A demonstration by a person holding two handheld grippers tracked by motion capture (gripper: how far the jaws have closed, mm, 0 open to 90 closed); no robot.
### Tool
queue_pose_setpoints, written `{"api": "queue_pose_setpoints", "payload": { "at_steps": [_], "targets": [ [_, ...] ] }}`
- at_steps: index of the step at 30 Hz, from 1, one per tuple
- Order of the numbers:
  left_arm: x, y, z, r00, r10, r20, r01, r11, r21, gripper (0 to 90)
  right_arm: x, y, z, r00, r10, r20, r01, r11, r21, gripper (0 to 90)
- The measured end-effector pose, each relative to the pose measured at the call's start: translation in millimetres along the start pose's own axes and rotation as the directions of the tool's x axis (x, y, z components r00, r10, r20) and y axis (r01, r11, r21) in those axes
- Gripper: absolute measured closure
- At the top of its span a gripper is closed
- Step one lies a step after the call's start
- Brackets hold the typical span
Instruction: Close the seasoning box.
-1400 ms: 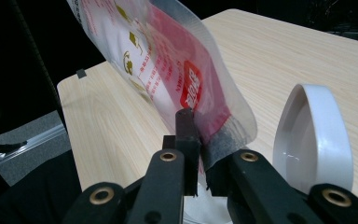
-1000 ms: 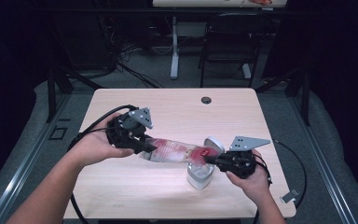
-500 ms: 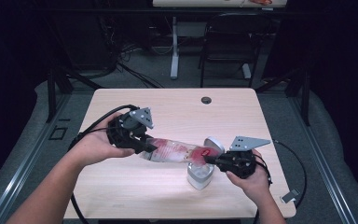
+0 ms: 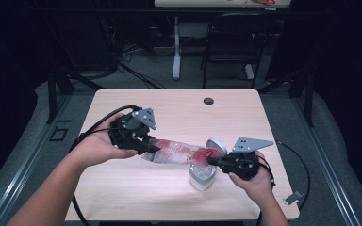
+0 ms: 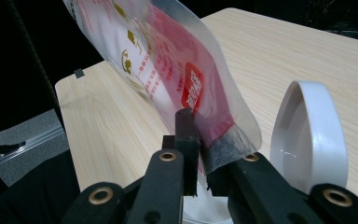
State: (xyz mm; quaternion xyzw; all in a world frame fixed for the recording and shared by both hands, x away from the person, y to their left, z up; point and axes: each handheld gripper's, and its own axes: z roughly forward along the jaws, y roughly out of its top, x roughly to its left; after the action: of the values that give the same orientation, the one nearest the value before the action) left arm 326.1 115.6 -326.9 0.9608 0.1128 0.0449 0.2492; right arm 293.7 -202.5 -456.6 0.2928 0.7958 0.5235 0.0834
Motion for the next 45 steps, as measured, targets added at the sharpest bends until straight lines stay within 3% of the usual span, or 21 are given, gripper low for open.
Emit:
{"api": "queue_pose_setpoints", "payload": {
  "at_steps": [45],
  "targets": [
    [-1.0, 7.4, -0.5, 0.9999, 0.014, 0.000, -0.014, 0.9999, -0.005, 74.1, -1.0, -1.2, -0.5, 0.9999, 0.004, 0.009, -0.004, 1.000, 0.006, 85.2]
  ]
}}
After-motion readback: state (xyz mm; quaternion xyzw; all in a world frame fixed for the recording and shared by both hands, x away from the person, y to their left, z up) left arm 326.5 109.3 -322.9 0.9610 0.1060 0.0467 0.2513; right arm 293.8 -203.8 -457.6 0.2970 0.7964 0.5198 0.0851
